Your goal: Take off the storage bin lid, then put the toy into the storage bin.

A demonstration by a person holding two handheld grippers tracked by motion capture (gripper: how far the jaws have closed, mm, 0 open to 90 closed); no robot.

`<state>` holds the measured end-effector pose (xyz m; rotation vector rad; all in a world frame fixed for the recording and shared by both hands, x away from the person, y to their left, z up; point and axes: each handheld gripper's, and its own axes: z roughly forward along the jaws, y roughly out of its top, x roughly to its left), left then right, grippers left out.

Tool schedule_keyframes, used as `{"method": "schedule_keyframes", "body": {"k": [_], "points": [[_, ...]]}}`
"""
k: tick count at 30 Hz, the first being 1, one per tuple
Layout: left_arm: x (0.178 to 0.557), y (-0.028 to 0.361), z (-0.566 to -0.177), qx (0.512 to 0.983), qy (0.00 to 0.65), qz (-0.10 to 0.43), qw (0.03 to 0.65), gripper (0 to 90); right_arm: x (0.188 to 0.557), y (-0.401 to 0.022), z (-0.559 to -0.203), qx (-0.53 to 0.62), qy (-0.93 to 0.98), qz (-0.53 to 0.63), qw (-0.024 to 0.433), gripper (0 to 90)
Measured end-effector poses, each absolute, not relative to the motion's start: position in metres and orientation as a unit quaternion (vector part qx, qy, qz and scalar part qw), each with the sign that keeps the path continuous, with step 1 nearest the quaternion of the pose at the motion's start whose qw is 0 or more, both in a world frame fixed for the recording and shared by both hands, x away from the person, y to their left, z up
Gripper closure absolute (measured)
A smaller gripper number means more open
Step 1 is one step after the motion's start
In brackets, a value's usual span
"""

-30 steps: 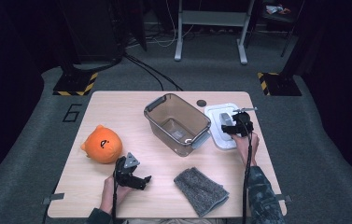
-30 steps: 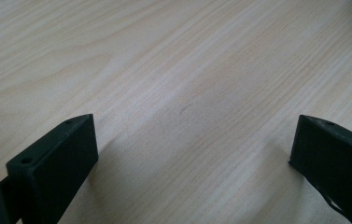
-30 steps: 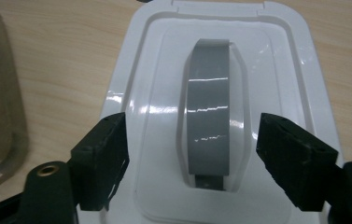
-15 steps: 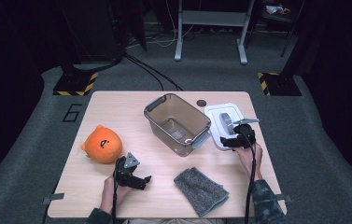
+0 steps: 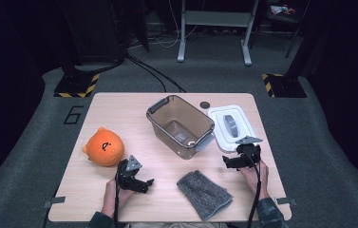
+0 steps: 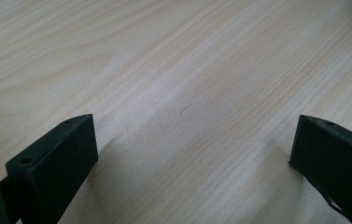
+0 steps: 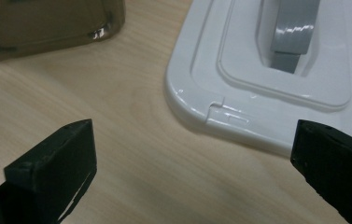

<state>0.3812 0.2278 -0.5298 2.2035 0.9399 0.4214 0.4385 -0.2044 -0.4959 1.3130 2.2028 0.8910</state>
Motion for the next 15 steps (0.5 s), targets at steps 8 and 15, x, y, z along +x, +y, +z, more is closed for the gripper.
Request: {"method": "schedule_keyframes", "body": {"k": [8,15], "points": [[0.381,0.228,-0.530,0.849,0.363,0.162,0.348,0.2,0.426,-0.203,-0.512,0.472,0.799,0.302,0.219,0.0],[0.380,0.226,-0.530,0.839,0.384,0.173,0.346,0.3,0.423,-0.209,-0.523,0.479,0.796,0.301,0.215,0.0]]}}
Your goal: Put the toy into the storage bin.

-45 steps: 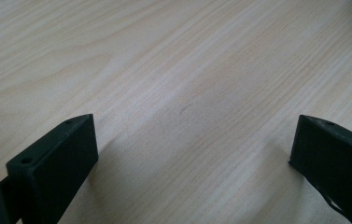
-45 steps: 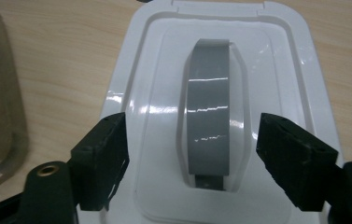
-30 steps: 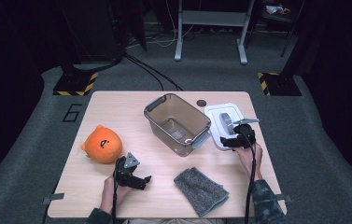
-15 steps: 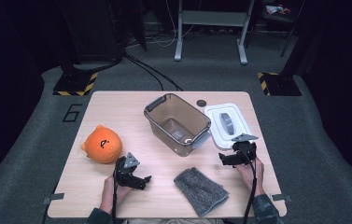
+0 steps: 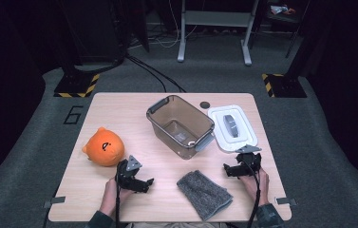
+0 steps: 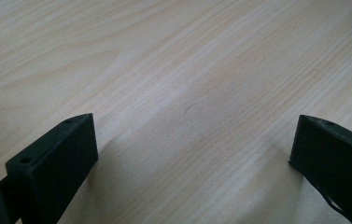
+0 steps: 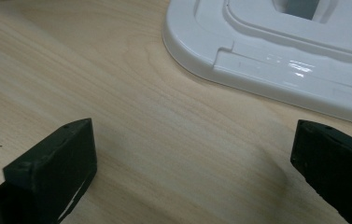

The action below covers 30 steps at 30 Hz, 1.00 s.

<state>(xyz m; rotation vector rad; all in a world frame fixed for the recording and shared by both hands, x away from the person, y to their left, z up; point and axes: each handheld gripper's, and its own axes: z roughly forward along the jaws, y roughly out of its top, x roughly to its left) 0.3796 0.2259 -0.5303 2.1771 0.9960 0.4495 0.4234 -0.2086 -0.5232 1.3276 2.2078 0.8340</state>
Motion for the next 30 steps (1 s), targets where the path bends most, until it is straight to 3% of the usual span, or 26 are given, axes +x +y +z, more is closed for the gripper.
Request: {"method": "schedule_keyframes", "body": {"k": [15,30], "points": [[0.368,0.229,-0.520,0.843,0.380,0.168,0.342,3.1,0.420,-0.215,-0.529,0.487,0.783,0.331,0.200,0.0],[0.369,0.272,-0.443,0.808,0.379,0.212,0.399,0.0,0.420,-0.216,-0.529,0.483,0.785,0.332,0.200,0.0]]}}
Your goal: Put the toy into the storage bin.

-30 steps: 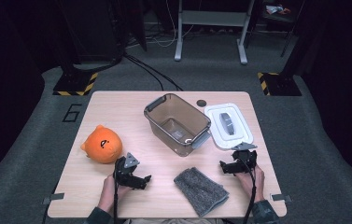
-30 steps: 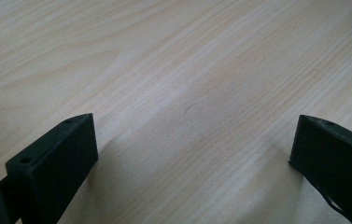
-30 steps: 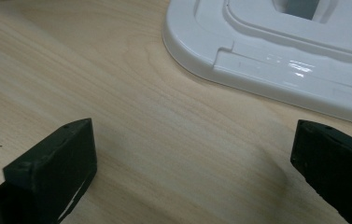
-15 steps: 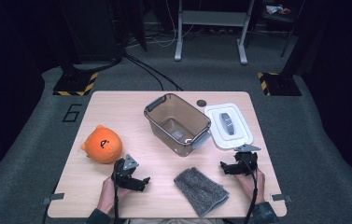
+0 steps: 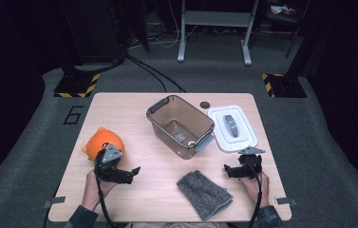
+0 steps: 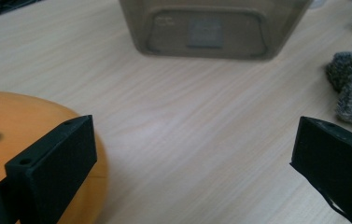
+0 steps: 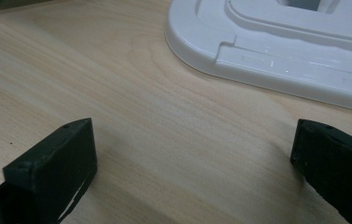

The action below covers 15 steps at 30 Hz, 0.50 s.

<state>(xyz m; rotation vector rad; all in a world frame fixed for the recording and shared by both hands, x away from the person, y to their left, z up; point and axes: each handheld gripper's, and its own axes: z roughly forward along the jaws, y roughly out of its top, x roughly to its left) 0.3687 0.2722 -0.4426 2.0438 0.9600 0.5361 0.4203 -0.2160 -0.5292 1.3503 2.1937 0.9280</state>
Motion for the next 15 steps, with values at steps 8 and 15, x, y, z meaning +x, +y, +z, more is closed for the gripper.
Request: {"method": "schedule_keyframes", "body": {"k": [8,15], "points": [[0.383,0.309,-0.420,0.787,0.404,0.240,0.399,0.0,0.420,-0.216,-0.529,0.483,0.785,0.332,0.200,0.0],[0.401,0.337,-0.418,0.772,0.436,0.253,0.387,0.0,0.420,-0.216,-0.529,0.484,0.785,0.332,0.199,0.0]]}}
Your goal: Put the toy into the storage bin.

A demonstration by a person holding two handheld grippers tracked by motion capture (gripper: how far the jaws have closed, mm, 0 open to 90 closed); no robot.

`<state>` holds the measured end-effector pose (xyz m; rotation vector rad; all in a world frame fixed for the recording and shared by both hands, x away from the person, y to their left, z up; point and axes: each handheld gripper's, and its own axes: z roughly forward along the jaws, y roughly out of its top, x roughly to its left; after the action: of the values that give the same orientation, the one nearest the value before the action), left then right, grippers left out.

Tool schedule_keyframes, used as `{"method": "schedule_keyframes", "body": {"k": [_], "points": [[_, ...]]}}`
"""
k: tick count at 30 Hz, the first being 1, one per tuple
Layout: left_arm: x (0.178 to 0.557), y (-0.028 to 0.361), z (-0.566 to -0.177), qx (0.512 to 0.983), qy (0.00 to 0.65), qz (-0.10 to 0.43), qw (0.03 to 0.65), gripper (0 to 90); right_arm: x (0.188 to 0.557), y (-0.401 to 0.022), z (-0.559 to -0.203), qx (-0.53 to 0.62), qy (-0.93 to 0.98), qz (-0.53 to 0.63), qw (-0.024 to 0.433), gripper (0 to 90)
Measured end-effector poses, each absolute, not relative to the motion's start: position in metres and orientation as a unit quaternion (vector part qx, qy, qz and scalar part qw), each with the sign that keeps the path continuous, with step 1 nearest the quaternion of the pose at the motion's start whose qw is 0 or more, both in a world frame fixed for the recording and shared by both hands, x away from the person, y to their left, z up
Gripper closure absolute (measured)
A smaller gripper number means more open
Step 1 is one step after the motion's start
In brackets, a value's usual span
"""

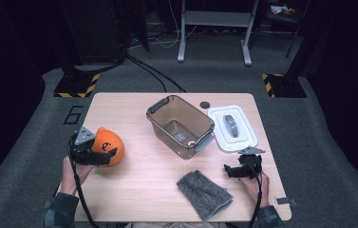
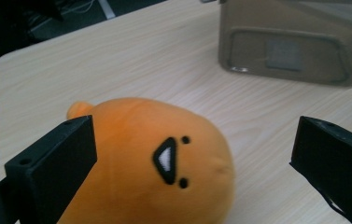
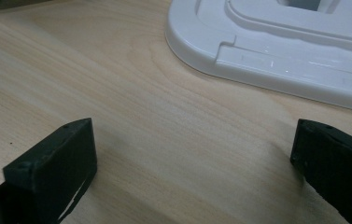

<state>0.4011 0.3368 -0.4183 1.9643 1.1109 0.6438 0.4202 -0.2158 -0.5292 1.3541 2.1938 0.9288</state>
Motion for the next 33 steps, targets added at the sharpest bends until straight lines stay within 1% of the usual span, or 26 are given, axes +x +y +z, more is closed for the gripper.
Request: {"method": "schedule_keyframes", "body": {"k": [7,10,12,14,18,21,25,28,33], "points": [[0.421,0.357,-0.436,0.765,0.472,0.234,0.371,0.8,0.420,-0.216,-0.529,0.484,0.785,0.332,0.200,0.0],[0.428,0.363,-0.446,0.762,0.484,0.203,0.379,4.4,0.420,-0.216,-0.529,0.485,0.784,0.332,0.199,0.0],[0.429,0.365,-0.451,0.758,0.488,0.201,0.384,6.3,0.420,-0.216,-0.529,0.485,0.784,0.332,0.199,0.0],[0.431,0.366,-0.456,0.757,0.490,0.190,0.389,12.2,0.420,-0.216,-0.529,0.485,0.784,0.332,0.199,0.0],[0.430,0.362,-0.463,0.760,0.493,0.185,0.381,21.4,0.420,-0.216,-0.529,0.484,0.785,0.332,0.200,0.0],[0.430,0.358,-0.466,0.761,0.496,0.191,0.371,27.8,0.420,-0.216,-0.529,0.485,0.784,0.332,0.199,0.0],[0.429,0.353,-0.470,0.761,0.502,0.199,0.359,42.9,0.420,-0.216,-0.529,0.485,0.784,0.332,0.199,0.0],[0.429,0.349,-0.470,0.766,0.498,0.205,0.350,51.6,0.420,-0.216,-0.529,0.485,0.784,0.332,0.199,0.0],[0.425,0.345,-0.468,0.768,0.489,0.226,0.346,61.3,0.420,-0.216,-0.529,0.485,0.784,0.332,0.199,0.0]]}}
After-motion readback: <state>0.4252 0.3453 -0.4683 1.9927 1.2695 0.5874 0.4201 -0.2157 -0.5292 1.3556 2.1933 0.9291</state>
